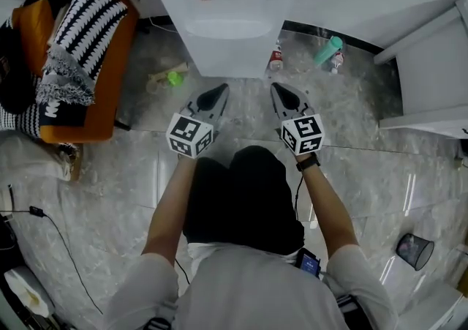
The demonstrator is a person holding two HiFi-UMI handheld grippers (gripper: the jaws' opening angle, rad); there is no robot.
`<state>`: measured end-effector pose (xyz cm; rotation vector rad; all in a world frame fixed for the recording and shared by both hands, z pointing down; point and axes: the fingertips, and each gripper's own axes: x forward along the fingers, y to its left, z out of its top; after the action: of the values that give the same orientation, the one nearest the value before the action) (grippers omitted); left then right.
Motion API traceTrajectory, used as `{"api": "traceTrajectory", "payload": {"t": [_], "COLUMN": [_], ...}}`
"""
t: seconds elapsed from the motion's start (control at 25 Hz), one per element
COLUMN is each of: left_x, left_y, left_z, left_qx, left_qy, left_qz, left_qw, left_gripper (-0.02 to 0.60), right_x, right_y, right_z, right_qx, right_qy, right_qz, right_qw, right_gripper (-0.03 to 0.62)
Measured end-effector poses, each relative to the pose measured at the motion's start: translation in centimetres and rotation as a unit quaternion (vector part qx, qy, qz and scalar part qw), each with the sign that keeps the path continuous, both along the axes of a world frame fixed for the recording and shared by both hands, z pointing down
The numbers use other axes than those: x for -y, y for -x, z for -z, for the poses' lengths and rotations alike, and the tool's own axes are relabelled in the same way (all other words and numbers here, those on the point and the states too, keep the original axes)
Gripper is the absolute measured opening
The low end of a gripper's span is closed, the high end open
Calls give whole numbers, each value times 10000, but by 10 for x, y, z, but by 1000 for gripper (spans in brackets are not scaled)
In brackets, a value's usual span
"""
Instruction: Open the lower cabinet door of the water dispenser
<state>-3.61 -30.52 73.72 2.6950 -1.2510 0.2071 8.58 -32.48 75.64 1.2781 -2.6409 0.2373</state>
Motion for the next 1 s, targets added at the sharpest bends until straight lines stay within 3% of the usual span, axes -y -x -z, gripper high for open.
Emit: {"api": "traceTrajectory", "payload": {"t": [0.16, 0.28, 0.48, 0.6, 0.72, 1.0], "left_x": [-2, 0, 11, 27, 35, 40], "left_y": [0, 3, -3, -2, -4, -9], "left_z": [-9, -16, -14, -13, -19, -23], "left_qx": [63, 29, -365, -391, -317, -374], "left_qy": [-119, 0, 28, -51, -135, -171], "left_qz": [5, -57, -449, -544, -794, -1118], "left_qw": [9999, 10000, 9983, 9977, 9962, 9929], "left_gripper": [12, 12, 12, 11, 12, 11], "right_x": [5, 11, 34, 56, 68, 104], "right_y": [-8, -17, -35, -27, -18, -26], "right_z": [-18, -26, -32, -35, -42, -57], "right_qx": [-91, -189, 69, 130, -118, 33], "right_qy": [35, 90, 272, 324, 216, 448], "right_qz": [-58, -290, -481, -129, 325, 318], "right_qw": [9999, 9994, 9984, 9993, 9992, 9985], "right_gripper": [9, 9, 9, 9, 9, 9]}}
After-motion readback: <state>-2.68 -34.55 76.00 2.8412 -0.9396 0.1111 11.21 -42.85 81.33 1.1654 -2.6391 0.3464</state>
